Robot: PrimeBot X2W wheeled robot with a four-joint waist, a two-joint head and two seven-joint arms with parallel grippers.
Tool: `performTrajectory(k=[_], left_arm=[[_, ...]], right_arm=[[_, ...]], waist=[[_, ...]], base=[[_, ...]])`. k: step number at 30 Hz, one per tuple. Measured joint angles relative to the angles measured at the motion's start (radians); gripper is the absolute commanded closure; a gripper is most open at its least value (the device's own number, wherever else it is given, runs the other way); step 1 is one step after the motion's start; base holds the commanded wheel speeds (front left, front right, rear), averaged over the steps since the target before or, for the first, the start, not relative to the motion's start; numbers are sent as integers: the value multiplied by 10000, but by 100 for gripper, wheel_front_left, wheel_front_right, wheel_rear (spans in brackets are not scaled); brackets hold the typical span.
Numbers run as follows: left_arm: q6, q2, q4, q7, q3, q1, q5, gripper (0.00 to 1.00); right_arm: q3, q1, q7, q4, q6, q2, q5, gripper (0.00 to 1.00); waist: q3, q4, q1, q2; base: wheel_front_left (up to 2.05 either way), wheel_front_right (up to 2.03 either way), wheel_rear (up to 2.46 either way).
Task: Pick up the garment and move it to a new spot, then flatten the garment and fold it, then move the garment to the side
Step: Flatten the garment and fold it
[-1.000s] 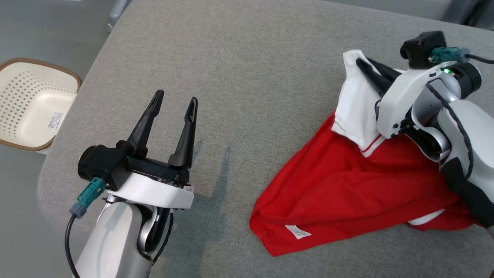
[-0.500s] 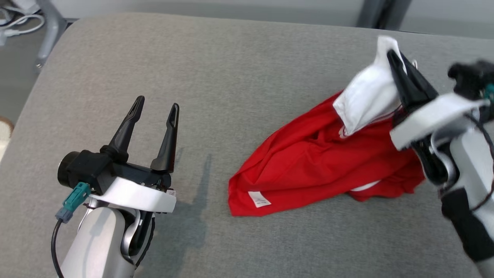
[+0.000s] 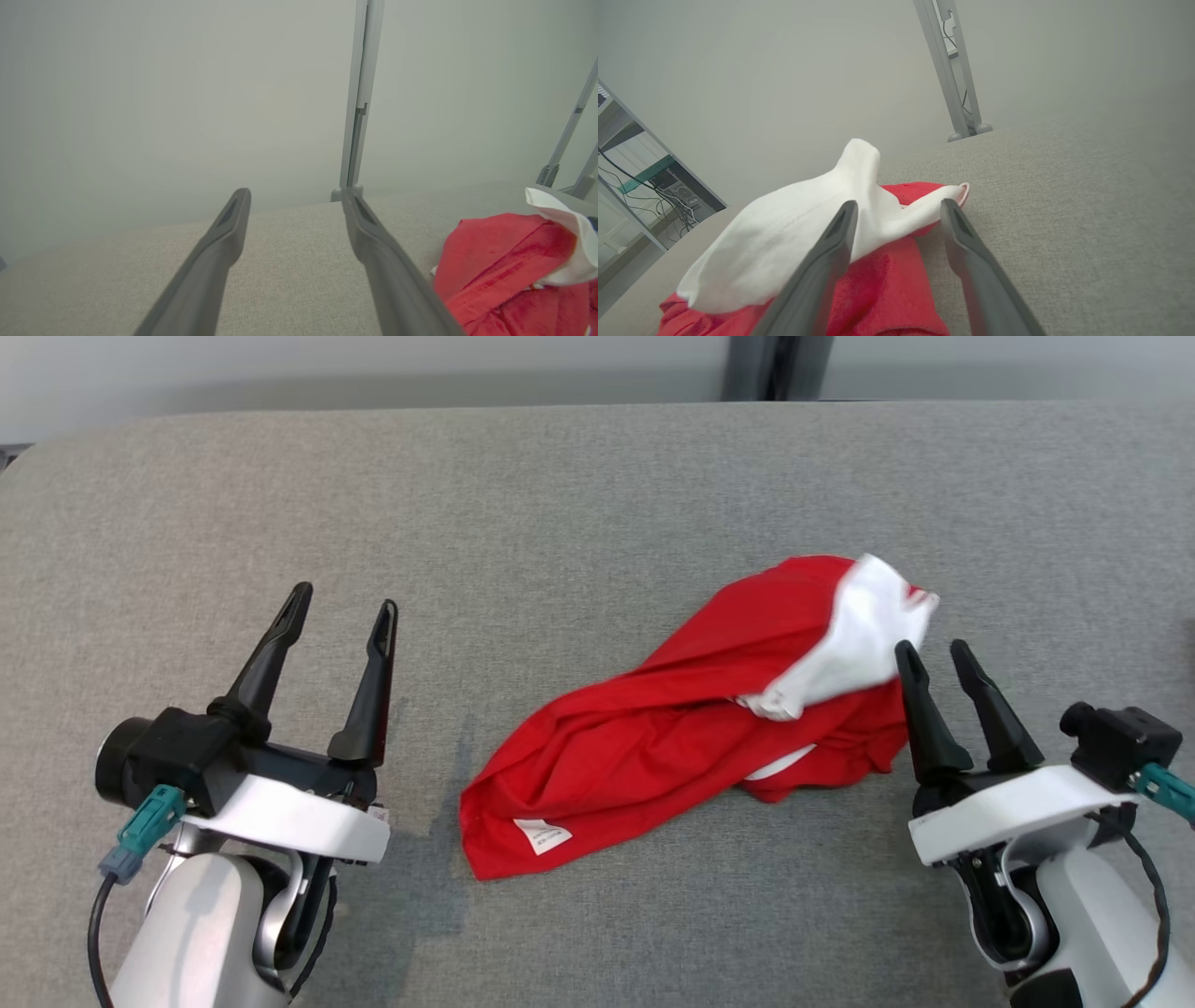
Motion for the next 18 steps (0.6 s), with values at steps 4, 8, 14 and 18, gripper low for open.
performTrajectory(k=[4,8,14,18], left_arm=[[117,132,-157,153,96,169,-15,0],[334,222,-353,222,230,380,-42,0],[732,353,-692,334,520,940,-102,0],[968,380,-966,347,662,1462,-167,0]], right_arm=[[-410,423,-84,-253,0,161,-100,0],[-1030,1003,-105,-832,0,320,-512,0],[-2029,1708,-144,-2238,-2,493,-1776,0],[-2266,2225,190,-3225,0,596,-2991,0]], waist=[[-117,-202,0,0],[-293,-343,0,0],[-605,-551,0,0],[-912,-625,0,0]], base=[[0,0,0],[0,0,0],[0,0,0],[0,0,0]])
